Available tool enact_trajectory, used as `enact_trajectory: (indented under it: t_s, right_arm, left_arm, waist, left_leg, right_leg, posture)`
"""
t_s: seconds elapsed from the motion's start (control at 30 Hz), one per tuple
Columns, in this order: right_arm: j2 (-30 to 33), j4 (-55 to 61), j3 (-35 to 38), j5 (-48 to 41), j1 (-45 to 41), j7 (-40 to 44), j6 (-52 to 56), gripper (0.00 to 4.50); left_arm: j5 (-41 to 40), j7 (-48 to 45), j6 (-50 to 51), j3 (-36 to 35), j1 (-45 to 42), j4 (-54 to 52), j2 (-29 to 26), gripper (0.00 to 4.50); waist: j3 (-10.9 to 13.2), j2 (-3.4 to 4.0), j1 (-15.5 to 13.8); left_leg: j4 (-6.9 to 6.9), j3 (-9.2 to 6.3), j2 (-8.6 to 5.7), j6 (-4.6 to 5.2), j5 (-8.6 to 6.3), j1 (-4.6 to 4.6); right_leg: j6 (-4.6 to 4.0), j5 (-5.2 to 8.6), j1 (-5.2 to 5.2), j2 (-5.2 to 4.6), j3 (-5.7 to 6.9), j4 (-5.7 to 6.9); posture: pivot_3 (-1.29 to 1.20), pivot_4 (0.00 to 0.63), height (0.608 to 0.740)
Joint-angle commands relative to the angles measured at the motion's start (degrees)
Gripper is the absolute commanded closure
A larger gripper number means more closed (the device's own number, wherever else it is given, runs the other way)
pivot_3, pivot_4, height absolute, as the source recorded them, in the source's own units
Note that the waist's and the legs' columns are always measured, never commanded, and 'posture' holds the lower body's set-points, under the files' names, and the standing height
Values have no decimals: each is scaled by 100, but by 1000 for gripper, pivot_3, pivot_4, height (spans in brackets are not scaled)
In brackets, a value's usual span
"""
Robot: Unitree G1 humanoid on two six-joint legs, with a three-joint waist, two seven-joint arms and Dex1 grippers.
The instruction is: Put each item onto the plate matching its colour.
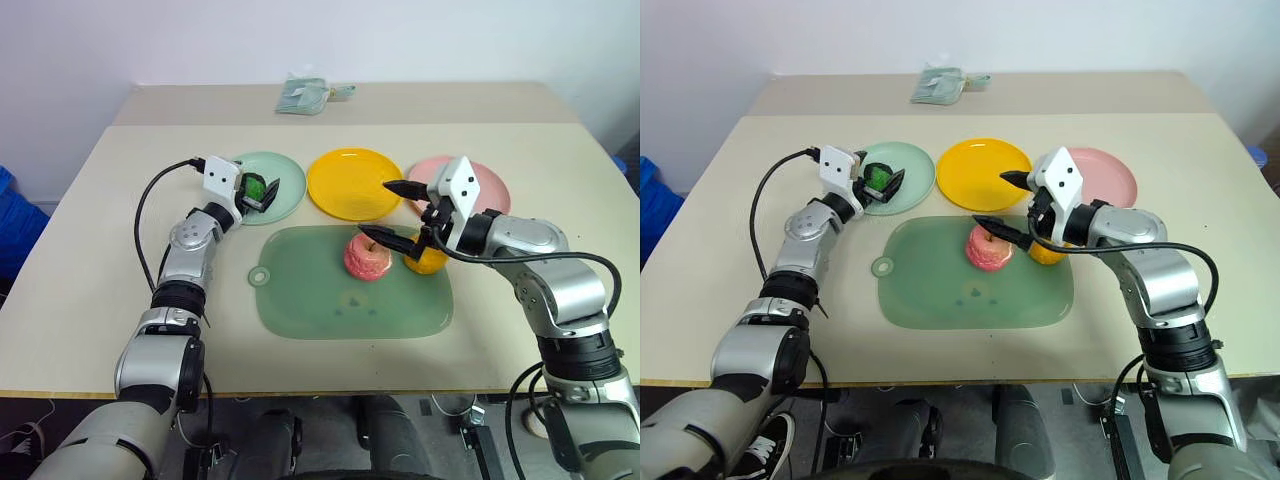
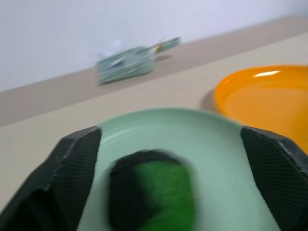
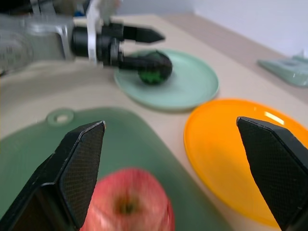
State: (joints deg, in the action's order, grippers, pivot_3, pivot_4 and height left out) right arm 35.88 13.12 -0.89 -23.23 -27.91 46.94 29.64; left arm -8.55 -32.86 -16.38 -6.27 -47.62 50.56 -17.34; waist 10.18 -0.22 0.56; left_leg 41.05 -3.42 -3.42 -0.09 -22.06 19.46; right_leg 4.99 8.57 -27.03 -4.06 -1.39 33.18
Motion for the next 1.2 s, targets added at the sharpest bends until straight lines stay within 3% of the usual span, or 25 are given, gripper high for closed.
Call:
enact_trajectory:
  t_s: [0.03,0.2,0.33,0.57,0.97,1.0,1.07,1.2]
  right_arm:
    - [324,-61,329,-38,-49,91,105,0]
    - [1144,-592,418,72,143,468,405,0]
    - [1514,-866,358,125,381,805,392,0]
    - [1323,-995,202,201,404,842,394,0]
    - [1007,-1312,-161,704,311,671,158,0]
    - [971,-1320,-117,695,270,636,162,541]
    - [927,-1287,-28,642,185,613,126,1168]
    - [696,-1489,140,669,-257,381,-194,1168]
  left_arm:
    - [-605,-1004,36,-155,51,-704,-112,48]
    - [-2095,-3596,1787,67,1069,-2640,-697,48]
    - [-2717,-4508,3071,346,1998,-4074,-1333,48]
    - [-2855,-4472,3595,262,2269,-4680,-1530,48]
    - [-2816,-4266,3599,185,2249,-4816,-1460,48]
    - [-2798,-4222,3559,163,2243,-4807,-1448,0]
    - [-2757,-4100,3490,119,2234,-4783,-1417,0]
    - [-2646,-3731,3248,2,2230,-4723,-1300,0]
  waist:
    - [0,0,-1]
    - [0,1,46]
    - [0,1,39]
    - [0,1,4]
    - [0,1,5]
    - [0,1,5]
    - [0,1,7]
    - [0,1,17]
  left_leg:
    - [0,0,0,0,0,0]
    - [-2,3,2,6,-3,-2]
    - [-3,6,15,7,-4,-3]
    - [8,-1,16,31,-18,-19]
    - [4,1,19,3,-2,-15]
    - [4,1,19,3,-2,-14]
    - [4,1,19,2,-2,-14]
    - [3,0,19,1,-1,-15]
  right_leg:
    - [0,0,0,0,0,0]
    - [-1,1,2,0,-1,-1]
    - [-1,1,0,12,-4,-1]
    - [-1,1,16,15,-1,-2]
    - [-1,1,14,18,-2,-3]
    - [-1,1,14,18,-2,-3]
    - [-1,1,14,18,-2,-3]
    - [-1,1,13,18,-2,-4]
  posture:
    - [0,150,740]
    - [0,150,740]
    - [0,150,740]
    - [0,150,740]
    - [0,150,740]
    - [0,150,740]
    - [0,150,740]
    - [0,150,740]
